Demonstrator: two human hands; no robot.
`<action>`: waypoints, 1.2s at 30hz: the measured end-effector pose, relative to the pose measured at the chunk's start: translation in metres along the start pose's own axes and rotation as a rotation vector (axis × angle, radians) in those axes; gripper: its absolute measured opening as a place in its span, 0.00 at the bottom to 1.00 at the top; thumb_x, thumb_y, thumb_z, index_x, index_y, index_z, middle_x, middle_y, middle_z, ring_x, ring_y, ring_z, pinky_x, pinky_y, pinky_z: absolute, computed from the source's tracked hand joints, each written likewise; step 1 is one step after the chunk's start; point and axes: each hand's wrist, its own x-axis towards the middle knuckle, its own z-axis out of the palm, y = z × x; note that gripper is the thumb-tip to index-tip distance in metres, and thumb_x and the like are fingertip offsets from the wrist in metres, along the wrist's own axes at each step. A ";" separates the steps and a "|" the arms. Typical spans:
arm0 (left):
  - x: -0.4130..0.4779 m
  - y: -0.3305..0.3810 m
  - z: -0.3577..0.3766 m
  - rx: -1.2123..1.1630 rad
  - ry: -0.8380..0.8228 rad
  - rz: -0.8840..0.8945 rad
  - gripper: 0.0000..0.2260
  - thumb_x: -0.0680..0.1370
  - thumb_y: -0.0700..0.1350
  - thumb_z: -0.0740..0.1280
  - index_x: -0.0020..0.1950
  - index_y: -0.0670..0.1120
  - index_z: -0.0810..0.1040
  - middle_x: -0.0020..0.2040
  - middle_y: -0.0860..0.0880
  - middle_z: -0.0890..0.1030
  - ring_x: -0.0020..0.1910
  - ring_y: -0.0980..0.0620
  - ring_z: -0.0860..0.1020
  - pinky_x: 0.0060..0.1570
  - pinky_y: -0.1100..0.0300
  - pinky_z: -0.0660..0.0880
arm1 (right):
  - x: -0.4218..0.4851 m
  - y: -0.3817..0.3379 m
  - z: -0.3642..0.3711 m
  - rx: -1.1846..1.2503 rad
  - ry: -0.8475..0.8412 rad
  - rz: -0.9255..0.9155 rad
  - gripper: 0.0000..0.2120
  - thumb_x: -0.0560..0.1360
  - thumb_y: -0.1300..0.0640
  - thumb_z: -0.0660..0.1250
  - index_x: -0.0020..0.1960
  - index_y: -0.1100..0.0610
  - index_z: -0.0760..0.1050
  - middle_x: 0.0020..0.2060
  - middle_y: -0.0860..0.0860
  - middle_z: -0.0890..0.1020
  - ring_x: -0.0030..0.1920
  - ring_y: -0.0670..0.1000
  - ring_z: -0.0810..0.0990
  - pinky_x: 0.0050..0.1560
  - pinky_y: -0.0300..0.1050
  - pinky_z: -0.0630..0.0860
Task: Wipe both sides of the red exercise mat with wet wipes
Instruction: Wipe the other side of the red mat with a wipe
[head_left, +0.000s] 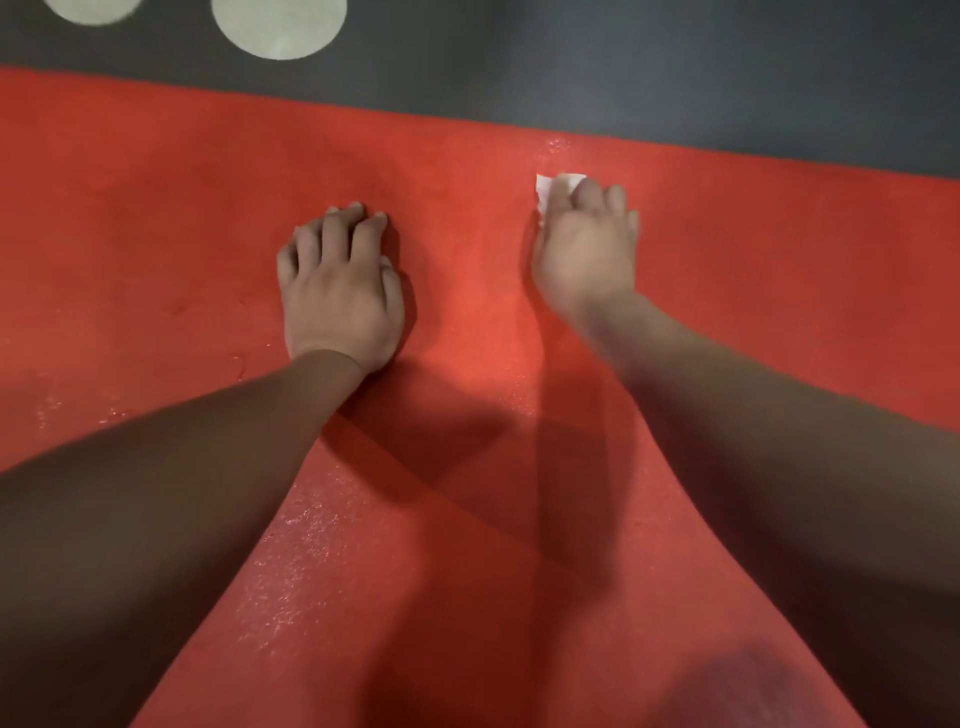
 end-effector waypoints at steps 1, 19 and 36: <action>0.001 0.000 0.000 -0.004 0.001 0.001 0.21 0.80 0.48 0.58 0.72 0.48 0.72 0.72 0.46 0.73 0.70 0.40 0.69 0.67 0.42 0.64 | -0.005 -0.012 0.000 0.036 -0.003 -0.063 0.24 0.80 0.55 0.55 0.75 0.56 0.66 0.63 0.58 0.75 0.59 0.63 0.71 0.55 0.56 0.67; 0.002 0.003 -0.001 0.009 0.002 -0.008 0.21 0.79 0.49 0.59 0.71 0.47 0.73 0.71 0.46 0.74 0.70 0.41 0.69 0.69 0.42 0.64 | -0.021 -0.038 -0.003 0.033 -0.065 -0.765 0.24 0.78 0.53 0.56 0.74 0.56 0.69 0.60 0.54 0.77 0.54 0.60 0.74 0.49 0.53 0.68; 0.003 0.003 0.001 0.024 0.007 -0.009 0.22 0.78 0.49 0.58 0.71 0.47 0.74 0.71 0.46 0.73 0.71 0.42 0.69 0.69 0.42 0.64 | 0.056 -0.019 -0.002 -0.087 -0.020 -0.503 0.24 0.78 0.54 0.56 0.73 0.56 0.67 0.59 0.56 0.76 0.58 0.62 0.72 0.53 0.55 0.67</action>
